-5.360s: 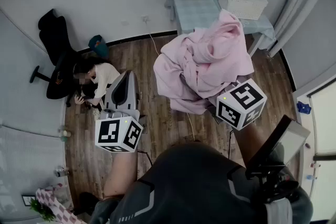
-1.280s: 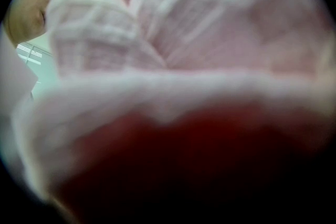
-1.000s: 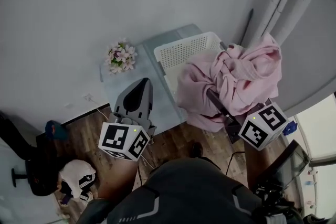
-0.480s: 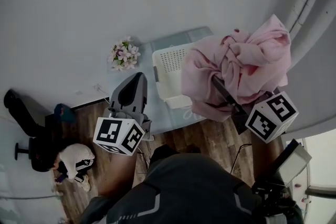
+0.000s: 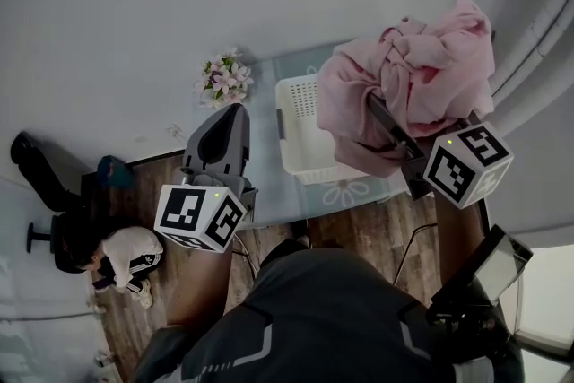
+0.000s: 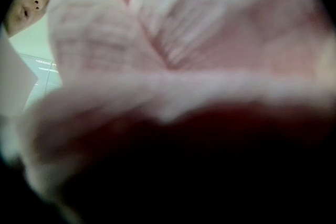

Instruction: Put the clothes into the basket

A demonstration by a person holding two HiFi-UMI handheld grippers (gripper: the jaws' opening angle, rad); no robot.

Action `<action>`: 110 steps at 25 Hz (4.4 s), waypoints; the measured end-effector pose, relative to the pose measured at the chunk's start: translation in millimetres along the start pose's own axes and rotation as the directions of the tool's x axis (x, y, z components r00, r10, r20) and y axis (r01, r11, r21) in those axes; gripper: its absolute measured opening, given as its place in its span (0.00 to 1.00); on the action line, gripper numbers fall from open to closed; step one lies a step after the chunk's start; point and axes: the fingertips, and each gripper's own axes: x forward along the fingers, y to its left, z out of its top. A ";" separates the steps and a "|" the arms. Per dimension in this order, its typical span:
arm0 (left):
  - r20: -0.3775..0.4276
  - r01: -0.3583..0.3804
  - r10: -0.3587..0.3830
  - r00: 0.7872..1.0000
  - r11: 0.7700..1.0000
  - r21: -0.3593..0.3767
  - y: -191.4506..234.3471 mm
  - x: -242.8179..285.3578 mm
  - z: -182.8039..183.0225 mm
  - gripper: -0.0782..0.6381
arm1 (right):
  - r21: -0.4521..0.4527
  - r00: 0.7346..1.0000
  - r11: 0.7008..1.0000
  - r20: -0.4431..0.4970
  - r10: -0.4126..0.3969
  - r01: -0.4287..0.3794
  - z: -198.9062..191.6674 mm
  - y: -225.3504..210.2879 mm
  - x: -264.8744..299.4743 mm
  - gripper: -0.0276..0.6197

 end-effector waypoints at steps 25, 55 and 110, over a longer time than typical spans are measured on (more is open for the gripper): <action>-0.153 -0.044 0.030 0.988 0.995 -0.089 82.2 82.7 -100.7 0.12 | 0.033 0.875 0.999 -0.484 0.023 -0.008 -179.5 -36.9 135.6 0.64; -0.409 -0.101 0.006 0.912 0.972 -0.211 104.2 101.3 -242.1 0.12 | 0.111 0.365 0.979 -0.916 0.167 -0.170 -384.5 -35.4 157.5 0.64; -0.207 -0.018 -0.010 0.978 0.991 -0.134 -15.4 13.5 -93.7 0.12 | 0.068 0.977 0.990 -0.166 0.135 -0.125 -99.5 -6.0 9.3 0.68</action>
